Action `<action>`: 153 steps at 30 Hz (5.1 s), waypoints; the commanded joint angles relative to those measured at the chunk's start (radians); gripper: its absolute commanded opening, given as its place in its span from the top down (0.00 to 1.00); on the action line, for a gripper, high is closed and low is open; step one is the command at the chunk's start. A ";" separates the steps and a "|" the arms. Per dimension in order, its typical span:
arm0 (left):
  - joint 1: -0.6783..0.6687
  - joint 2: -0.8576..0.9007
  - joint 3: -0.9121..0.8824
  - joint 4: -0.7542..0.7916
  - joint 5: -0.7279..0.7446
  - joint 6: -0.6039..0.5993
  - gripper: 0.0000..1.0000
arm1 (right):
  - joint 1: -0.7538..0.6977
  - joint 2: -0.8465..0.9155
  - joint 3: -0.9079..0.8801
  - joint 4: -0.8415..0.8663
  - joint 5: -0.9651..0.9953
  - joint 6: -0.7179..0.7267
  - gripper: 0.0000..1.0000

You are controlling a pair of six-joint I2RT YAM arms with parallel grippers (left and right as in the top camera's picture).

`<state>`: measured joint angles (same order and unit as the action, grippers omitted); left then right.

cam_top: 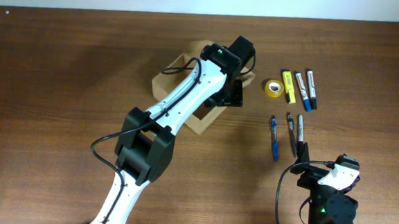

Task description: Pack container

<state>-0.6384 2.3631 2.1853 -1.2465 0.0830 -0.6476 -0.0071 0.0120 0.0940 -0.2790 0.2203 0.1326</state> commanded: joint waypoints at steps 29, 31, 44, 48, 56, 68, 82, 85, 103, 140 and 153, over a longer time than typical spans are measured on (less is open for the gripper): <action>0.301 0.012 0.578 -0.325 -0.151 0.189 0.35 | -0.006 -0.010 -0.006 -0.001 0.004 0.008 0.01; 0.359 0.012 0.578 -0.322 -0.151 0.204 0.35 | -0.006 -0.010 -0.006 -0.002 -0.011 0.008 0.01; 0.504 0.076 0.578 -0.266 -0.125 0.402 0.47 | -0.006 0.001 0.003 -0.022 -0.217 0.008 0.01; 0.504 0.161 0.578 -0.290 -0.125 0.418 0.52 | -0.006 0.001 0.003 -0.023 -0.217 0.008 0.01; 0.504 0.269 0.578 -0.310 -0.125 0.418 0.96 | -0.006 0.001 0.003 -0.024 -0.217 0.008 0.01; 0.496 0.293 0.576 -0.437 -0.108 0.395 0.98 | -0.006 0.001 0.003 -0.024 -0.201 0.003 0.01; 0.463 0.293 0.564 -0.436 0.028 0.392 0.98 | -0.006 0.001 0.003 -0.038 -0.202 0.004 0.01; 0.447 0.293 0.564 -0.437 0.032 0.392 0.98 | -0.006 0.001 0.003 -0.037 -0.202 0.004 0.01; 0.417 0.293 0.564 -0.441 0.056 0.372 0.39 | -0.006 0.001 0.047 -0.190 -0.300 0.217 0.01; 0.874 0.292 0.565 -0.430 -0.031 0.376 0.00 | 0.031 1.636 1.604 -0.841 -0.298 0.032 0.34; 0.875 0.292 0.565 -0.430 -0.031 0.376 0.00 | 0.136 1.892 1.604 -0.861 -0.238 0.113 0.96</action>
<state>0.2333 2.6465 2.7556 -1.6787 0.0624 -0.2729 0.1143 1.8729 1.6798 -1.1473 -0.0418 0.2222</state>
